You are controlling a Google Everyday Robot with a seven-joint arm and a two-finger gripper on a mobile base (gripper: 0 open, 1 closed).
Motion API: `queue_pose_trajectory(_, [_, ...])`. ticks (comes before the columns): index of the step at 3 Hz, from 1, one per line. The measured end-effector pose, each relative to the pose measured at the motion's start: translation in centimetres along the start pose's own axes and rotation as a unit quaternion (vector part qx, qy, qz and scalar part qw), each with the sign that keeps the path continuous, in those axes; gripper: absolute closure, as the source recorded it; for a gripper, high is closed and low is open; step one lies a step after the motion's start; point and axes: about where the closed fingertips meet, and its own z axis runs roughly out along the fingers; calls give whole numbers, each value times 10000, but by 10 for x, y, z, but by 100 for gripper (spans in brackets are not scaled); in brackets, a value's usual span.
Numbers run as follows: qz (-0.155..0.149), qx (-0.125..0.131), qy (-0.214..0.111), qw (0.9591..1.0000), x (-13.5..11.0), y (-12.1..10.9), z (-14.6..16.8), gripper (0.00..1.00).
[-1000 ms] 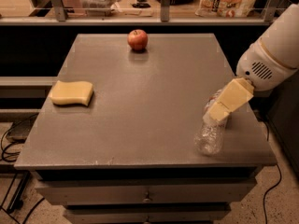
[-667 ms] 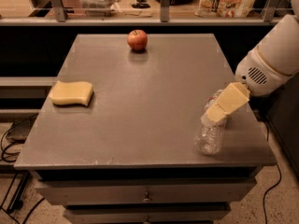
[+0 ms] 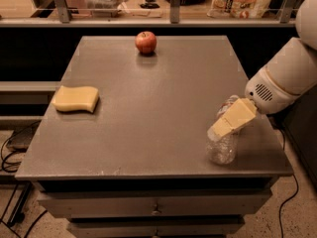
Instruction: Pick water bottle
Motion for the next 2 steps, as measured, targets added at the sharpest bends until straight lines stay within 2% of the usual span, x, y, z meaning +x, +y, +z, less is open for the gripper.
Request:
queue_pose_trajectory(1, [207, -189, 54, 9996, 4, 5, 13, 19])
queue_pose_trajectory(2, [242, -263, 69, 9993, 3, 13, 16, 42])
